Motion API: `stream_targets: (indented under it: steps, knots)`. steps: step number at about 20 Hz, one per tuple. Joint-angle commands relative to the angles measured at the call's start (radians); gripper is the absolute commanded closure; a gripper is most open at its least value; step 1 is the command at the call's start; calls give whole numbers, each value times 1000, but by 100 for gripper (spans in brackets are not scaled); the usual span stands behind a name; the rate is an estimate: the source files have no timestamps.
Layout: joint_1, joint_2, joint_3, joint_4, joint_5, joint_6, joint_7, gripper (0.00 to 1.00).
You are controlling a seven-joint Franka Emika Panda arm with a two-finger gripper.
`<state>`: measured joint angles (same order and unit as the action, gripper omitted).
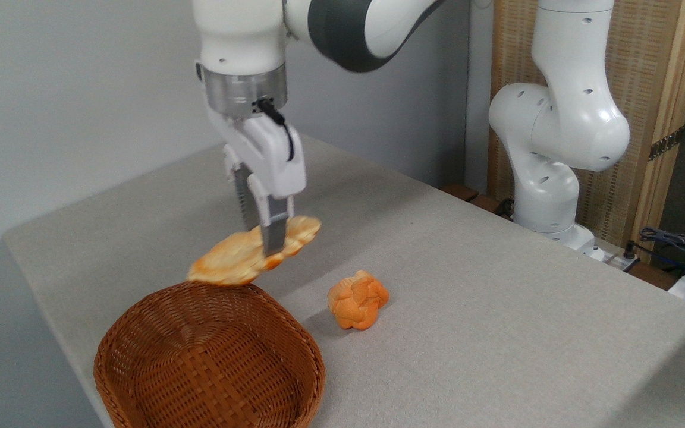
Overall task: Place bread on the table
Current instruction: 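Lift the bread roll out of the basket and carry it over the table, then lower the bread roll onto the table beside the orange object and release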
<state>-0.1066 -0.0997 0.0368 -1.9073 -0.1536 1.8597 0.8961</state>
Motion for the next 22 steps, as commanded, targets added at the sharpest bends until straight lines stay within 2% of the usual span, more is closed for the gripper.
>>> stream_targets:
  steps: [1, 5, 7, 8, 10, 11, 15, 22]
  knots:
    - [-7, -72, 8, -61, -20, -82, -13, 46]
    - [-12, -71, -5, -68, -17, -140, -3, 42]
    - [-39, -63, -8, -79, -12, -140, -2, 32]
    - [-53, -55, -8, -81, -8, -140, -3, 19]
    - [-56, -34, -9, -81, -4, -128, -3, 10]
    - [-58, -31, -9, -81, -4, -123, -3, 0]
    - [-58, -20, -11, -79, 20, -100, -2, 0]
    - [-58, -6, -11, -81, 23, -53, -2, 0]
